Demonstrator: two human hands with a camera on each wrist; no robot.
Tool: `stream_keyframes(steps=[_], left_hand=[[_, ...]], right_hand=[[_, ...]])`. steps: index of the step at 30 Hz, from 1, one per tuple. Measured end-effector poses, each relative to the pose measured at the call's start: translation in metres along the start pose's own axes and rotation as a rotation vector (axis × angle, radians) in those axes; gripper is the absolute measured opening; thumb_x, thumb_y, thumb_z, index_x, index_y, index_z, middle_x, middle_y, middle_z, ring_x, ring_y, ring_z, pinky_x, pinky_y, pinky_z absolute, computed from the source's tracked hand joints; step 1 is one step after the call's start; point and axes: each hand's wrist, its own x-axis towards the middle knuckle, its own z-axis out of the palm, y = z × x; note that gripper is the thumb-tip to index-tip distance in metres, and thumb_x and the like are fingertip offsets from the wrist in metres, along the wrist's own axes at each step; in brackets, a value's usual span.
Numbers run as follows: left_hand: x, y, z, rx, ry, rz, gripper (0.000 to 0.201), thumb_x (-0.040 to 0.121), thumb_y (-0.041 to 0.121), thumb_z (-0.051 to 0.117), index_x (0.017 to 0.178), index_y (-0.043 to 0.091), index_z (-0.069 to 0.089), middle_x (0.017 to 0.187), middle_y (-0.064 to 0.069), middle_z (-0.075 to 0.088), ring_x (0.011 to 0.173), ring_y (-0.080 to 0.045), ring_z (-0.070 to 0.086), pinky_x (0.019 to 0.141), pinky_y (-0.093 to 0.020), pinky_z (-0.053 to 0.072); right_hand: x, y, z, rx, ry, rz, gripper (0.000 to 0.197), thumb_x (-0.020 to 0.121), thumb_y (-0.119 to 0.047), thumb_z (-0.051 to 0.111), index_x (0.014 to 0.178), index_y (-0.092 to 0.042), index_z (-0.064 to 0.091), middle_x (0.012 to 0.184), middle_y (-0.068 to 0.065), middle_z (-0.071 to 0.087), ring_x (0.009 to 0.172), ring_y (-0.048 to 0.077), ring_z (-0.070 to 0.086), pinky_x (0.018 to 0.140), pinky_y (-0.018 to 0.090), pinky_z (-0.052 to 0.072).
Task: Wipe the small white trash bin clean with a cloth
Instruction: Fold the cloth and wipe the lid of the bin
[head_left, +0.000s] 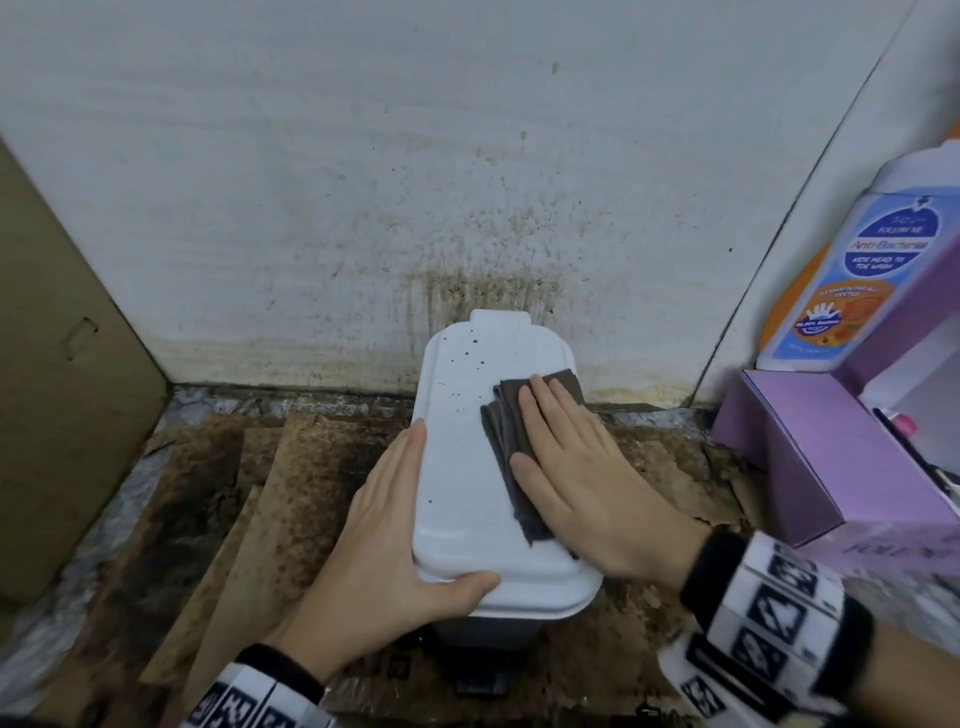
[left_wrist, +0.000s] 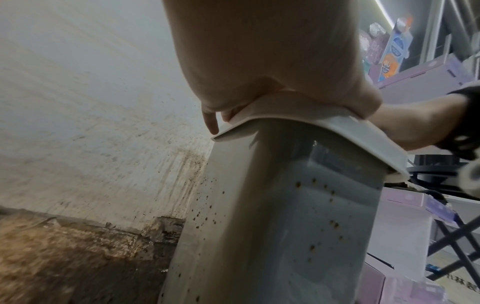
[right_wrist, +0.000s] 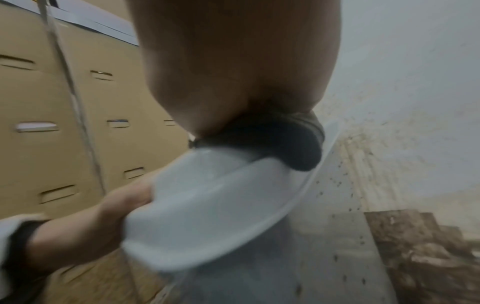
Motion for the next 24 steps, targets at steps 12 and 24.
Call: stream_keyframes(steps=[12, 24], left_hand=[[0.000, 0.002, -0.002, -0.016, -0.024, -0.007, 0.131, 0.070, 0.080, 0.072, 0.163, 0.035, -0.008, 0.170, 0.021, -0.004, 0.158, -0.003, -0.004, 0.127, -0.051, 0.018], [-0.005, 0.006, -0.002, -0.050, 0.016, -0.057, 0.134, 0.062, 0.086, 0.071, 0.163, 0.038, -0.003, 0.168, 0.028, -0.001, 0.155, 0.005, -0.001, 0.128, -0.046, 0.015]], right_hand=[[0.079, 0.037, -0.010, -0.005, 0.014, 0.037, 0.067, 0.111, -0.041, 0.017, 0.163, -0.005, -0.007, 0.172, 0.009, -0.015, 0.158, 0.021, -0.017, 0.129, 0.041, -0.003], [-0.040, -0.029, 0.024, 0.027, 0.105, 0.033, 0.073, 0.098, -0.053, -0.004, 0.161, -0.019, -0.019, 0.168, -0.007, -0.029, 0.150, 0.005, -0.034, 0.128, 0.034, -0.011]])
